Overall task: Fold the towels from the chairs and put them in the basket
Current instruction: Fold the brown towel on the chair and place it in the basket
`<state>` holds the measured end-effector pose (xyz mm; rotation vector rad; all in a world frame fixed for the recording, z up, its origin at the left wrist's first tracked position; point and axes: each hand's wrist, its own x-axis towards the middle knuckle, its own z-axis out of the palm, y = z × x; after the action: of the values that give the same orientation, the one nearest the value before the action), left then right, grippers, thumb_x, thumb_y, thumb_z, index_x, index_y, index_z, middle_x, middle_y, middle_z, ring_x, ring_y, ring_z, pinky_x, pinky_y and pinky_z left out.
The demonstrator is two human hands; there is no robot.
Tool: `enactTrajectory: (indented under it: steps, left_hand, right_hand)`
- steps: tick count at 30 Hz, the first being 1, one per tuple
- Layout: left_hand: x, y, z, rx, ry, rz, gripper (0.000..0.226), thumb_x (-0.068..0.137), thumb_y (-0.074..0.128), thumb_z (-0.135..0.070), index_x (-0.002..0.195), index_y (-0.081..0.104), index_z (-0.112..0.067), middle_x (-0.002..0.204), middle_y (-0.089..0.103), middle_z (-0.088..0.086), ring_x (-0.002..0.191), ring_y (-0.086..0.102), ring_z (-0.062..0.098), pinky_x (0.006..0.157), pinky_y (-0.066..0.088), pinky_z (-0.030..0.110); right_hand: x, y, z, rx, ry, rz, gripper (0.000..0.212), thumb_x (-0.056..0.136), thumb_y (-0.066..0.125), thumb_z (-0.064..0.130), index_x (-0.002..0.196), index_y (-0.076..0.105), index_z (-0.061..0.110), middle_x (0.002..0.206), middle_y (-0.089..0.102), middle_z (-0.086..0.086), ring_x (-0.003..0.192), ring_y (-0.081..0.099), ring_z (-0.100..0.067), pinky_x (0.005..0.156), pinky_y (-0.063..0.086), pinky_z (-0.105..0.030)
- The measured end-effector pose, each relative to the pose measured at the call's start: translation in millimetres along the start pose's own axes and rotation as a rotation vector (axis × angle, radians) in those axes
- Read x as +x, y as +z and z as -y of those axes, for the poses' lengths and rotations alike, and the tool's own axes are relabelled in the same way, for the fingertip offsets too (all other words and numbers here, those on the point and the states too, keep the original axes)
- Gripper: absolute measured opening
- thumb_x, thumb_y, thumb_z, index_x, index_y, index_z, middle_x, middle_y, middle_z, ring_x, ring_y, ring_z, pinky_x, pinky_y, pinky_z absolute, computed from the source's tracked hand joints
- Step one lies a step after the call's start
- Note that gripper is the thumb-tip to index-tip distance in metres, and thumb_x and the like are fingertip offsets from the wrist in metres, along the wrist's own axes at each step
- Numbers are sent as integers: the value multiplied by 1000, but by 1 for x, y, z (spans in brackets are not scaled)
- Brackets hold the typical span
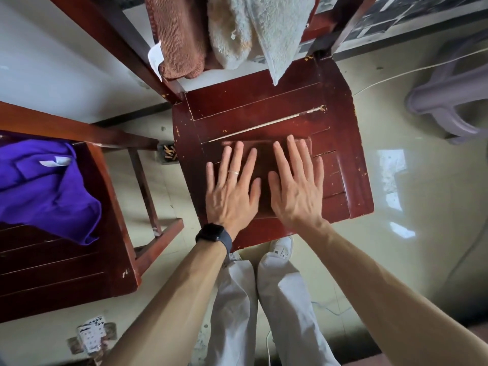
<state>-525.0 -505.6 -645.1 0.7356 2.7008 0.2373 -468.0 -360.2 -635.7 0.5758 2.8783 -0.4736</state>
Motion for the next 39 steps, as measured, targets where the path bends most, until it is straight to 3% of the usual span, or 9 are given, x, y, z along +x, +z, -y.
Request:
enactTrajectory:
  steps: [7, 10, 13, 16, 20, 24, 28, 34, 39]
  left_hand:
    - [7, 18, 36, -54, -178, 5, 66, 100, 27, -57, 158, 6, -35, 167, 1, 0, 154, 5, 22, 121, 7, 57]
    - [4, 8, 29, -96, -200, -58, 61, 101, 34, -50, 158, 17, -32, 165, 13, 5, 148, 24, 29, 118, 22, 55]
    - [0, -8, 18, -325, -376, -123, 59, 96, 50, -44, 150, 39, -23, 146, 42, 11, 125, 48, 27, 102, 43, 42]
    - [3, -23, 10, -675, -664, -51, 48, 91, 63, -36, 133, 54, -16, 120, 62, 8, 110, 58, 22, 92, 42, 25]
    - [13, -39, 11, -884, -896, 60, 29, 87, 71, -29, 113, 67, -15, 97, 72, -1, 91, 65, 16, 82, 44, 21]
    - [20, -45, 24, -1015, -903, 189, 14, 81, 78, -26, 93, 73, -19, 87, 70, -2, 93, 68, 22, 89, 54, 36]
    - [16, -52, 28, -1089, -856, 236, 12, 79, 79, -24, 87, 69, -20, 98, 74, 1, 98, 68, 21, 98, 52, 45]
    - [-3, -74, 22, -1264, -806, 302, 28, 85, 74, -10, 113, 71, -10, 105, 75, 11, 101, 71, 30, 99, 53, 46]
    - [-31, -121, 8, -1299, -702, 462, 29, 91, 65, -9, 119, 71, -17, 112, 74, 5, 106, 70, 30, 103, 49, 43]
  right_hand:
    - [7, 19, -36, -48, 99, 78, 65, 104, 24, 55, 160, 6, 29, 169, 1, -6, 155, 1, -25, 122, 5, -58]
    - [-2, 12, -23, 64, 333, -28, 61, 105, 27, 47, 160, 14, 25, 166, 14, -10, 153, 12, -29, 121, 14, -55]
    - [-16, -3, -18, 337, 468, -113, 55, 100, 47, 38, 150, 36, 17, 148, 43, -12, 135, 41, -28, 110, 35, -46]
    - [-16, -21, -17, 719, 707, 47, 45, 94, 60, 31, 135, 50, 17, 122, 62, -1, 113, 60, -19, 99, 46, -34]
    - [3, -34, -23, 810, 851, 227, 35, 87, 70, 29, 117, 53, 21, 98, 61, 10, 107, 63, -22, 94, 49, -36]
    - [15, -40, -36, 968, 849, 342, 32, 82, 72, 28, 113, 61, 26, 116, 67, 1, 108, 64, -21, 99, 53, -47]
    - [11, -44, -43, 1002, 785, 363, 26, 85, 70, 23, 111, 65, 23, 113, 67, -1, 105, 64, -21, 97, 54, -44]
    - [-8, -59, -51, 1207, 782, 472, 44, 80, 73, 21, 122, 60, 15, 118, 69, -6, 111, 65, -28, 98, 53, -45]
    - [-49, -110, -54, 1361, 715, 578, 30, 92, 65, 11, 122, 67, 18, 120, 71, -5, 112, 65, -28, 98, 52, -45]
